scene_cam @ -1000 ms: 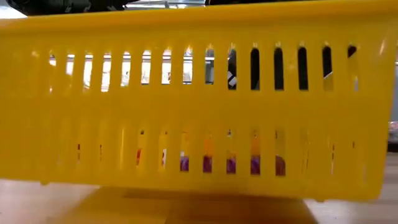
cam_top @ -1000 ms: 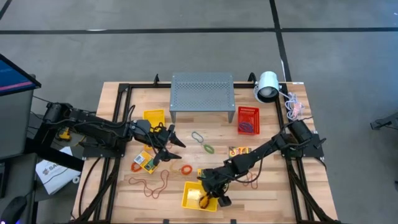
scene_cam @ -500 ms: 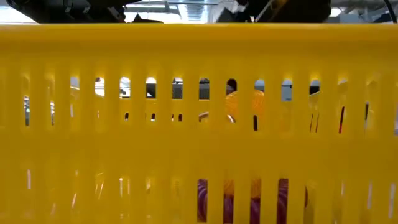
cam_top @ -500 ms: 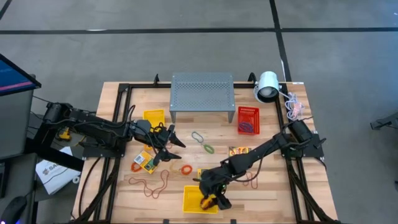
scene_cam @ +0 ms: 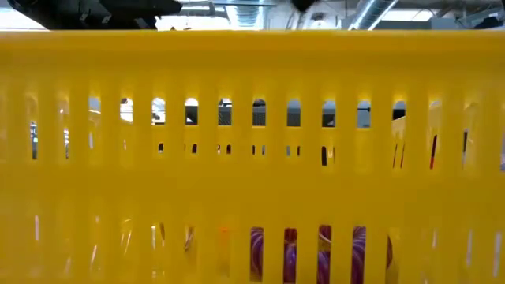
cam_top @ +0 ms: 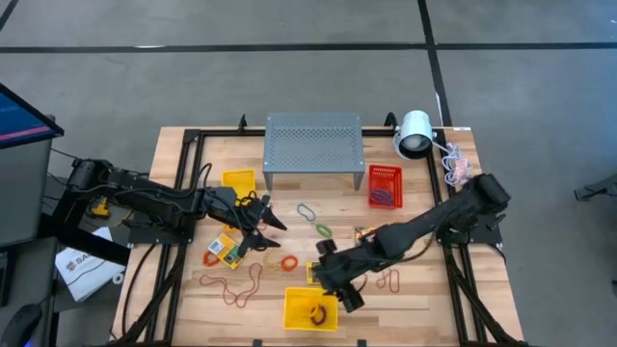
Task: Pick & Place Office Desk Supplies
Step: Put the blue rubber band into the red bin
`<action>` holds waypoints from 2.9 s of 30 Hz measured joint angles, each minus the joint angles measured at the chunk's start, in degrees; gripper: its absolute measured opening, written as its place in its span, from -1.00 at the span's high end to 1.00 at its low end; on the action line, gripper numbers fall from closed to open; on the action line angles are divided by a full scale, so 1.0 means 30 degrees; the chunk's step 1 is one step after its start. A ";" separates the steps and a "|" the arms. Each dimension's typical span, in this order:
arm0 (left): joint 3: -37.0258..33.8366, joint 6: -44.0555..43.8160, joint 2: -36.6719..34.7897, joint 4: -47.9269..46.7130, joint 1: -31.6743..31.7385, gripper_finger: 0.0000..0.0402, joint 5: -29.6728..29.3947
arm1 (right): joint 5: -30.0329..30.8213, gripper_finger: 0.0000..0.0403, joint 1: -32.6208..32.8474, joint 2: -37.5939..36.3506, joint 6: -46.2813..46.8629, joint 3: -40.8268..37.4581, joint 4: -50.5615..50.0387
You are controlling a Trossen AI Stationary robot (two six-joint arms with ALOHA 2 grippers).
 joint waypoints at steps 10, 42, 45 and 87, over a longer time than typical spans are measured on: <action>0.0000 0.0048 0.0002 -0.2165 0.0007 -0.24 -0.1818 | 0.5869 -0.10 0.0347 -0.2511 -0.0307 -0.0029 -0.2991; 0.7920 1.0156 0.8464 -1.0669 0.4215 -0.10 -0.2594 | 0.5601 -0.10 -0.2159 -1.5878 -0.1895 -1.7399 1.5656; 0.8746 1.0358 0.8985 -1.1411 0.3908 -0.10 -0.2601 | 0.5601 -0.10 -0.1732 -1.5512 -0.1920 -1.7500 1.5970; 1.2247 1.2728 1.3690 -1.4417 0.2295 -0.06 -0.5289 | 0.5609 -0.10 -0.0521 -1.4067 -0.1966 -1.7500 1.7575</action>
